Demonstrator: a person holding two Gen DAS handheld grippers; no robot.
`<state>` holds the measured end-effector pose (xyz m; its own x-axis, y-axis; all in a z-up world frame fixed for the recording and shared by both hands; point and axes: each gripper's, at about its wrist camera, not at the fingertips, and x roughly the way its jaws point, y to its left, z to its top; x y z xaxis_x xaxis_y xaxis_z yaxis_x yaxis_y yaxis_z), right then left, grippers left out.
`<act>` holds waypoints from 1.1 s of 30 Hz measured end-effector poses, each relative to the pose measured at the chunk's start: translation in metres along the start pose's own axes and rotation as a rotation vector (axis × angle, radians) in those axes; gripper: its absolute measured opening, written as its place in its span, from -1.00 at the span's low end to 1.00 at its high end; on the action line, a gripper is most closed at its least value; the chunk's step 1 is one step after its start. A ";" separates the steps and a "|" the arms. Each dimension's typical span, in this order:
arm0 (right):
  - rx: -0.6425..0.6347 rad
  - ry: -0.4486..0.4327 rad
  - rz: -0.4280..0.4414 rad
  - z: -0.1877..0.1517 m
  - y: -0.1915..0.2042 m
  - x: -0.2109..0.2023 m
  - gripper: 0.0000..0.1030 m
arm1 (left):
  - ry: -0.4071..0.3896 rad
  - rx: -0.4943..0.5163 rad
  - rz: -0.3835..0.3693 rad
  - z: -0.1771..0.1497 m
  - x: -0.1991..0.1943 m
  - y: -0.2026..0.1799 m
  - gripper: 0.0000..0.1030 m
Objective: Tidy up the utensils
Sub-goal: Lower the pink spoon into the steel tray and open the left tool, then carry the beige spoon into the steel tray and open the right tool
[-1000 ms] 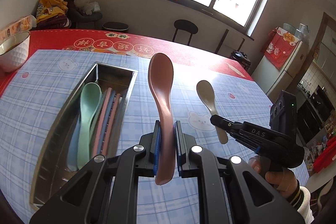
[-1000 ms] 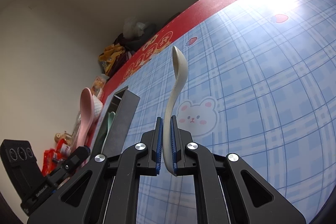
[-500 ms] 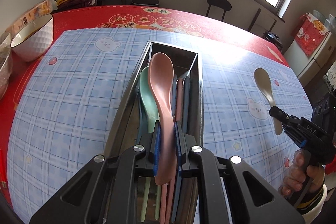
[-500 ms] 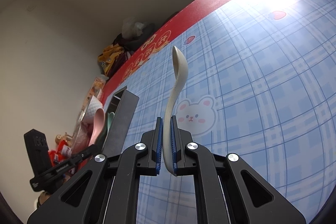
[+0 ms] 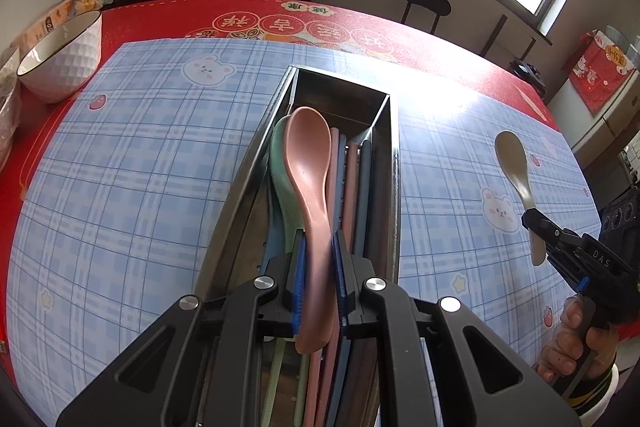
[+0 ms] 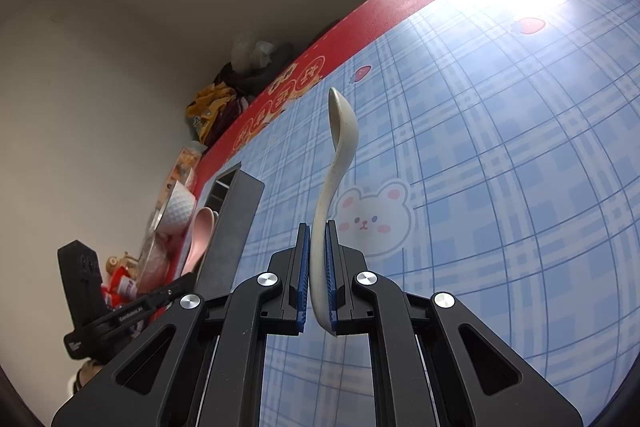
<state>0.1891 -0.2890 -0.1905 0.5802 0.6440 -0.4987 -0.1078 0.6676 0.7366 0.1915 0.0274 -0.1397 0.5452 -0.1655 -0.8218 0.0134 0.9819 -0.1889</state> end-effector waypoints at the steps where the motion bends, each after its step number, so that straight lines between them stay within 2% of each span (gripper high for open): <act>1: 0.000 0.000 0.000 0.000 0.000 0.000 -0.85 | 0.000 -0.002 -0.004 0.000 0.000 0.001 -0.74; 9: 0.010 0.000 0.002 -0.001 -0.001 0.002 -0.85 | -0.053 0.045 0.040 -0.002 -0.012 -0.004 -0.59; 12: 0.010 0.001 0.004 -0.001 -0.001 0.002 -0.85 | -0.114 0.104 0.053 -0.006 -0.024 -0.010 -0.43; 15: 0.013 0.002 0.008 -0.001 -0.002 0.002 -0.85 | -0.209 0.160 0.067 -0.014 -0.040 -0.013 -0.30; 18: 0.006 0.009 0.018 -0.001 -0.001 0.002 -0.85 | -0.276 0.179 0.068 -0.025 -0.051 -0.006 -0.29; 22: -0.008 0.012 0.041 -0.002 0.002 0.003 -0.85 | -0.309 0.176 0.065 -0.040 -0.055 0.012 -0.26; 25: -0.001 0.002 0.051 -0.002 0.001 0.002 -0.85 | -0.332 0.166 0.068 -0.055 -0.059 0.028 -0.17; 29: 0.011 -0.024 0.044 -0.003 -0.001 -0.003 -0.85 | -0.377 0.164 0.087 -0.071 -0.066 0.049 0.12; 33: 0.004 -0.045 0.012 -0.004 0.001 -0.006 -0.85 | -0.422 0.118 0.068 -0.077 -0.080 0.067 0.54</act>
<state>0.1827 -0.2905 -0.1885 0.6146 0.6345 -0.4687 -0.1117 0.6582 0.7445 0.0844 0.0993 -0.1283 0.8423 -0.0722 -0.5342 0.0481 0.9971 -0.0589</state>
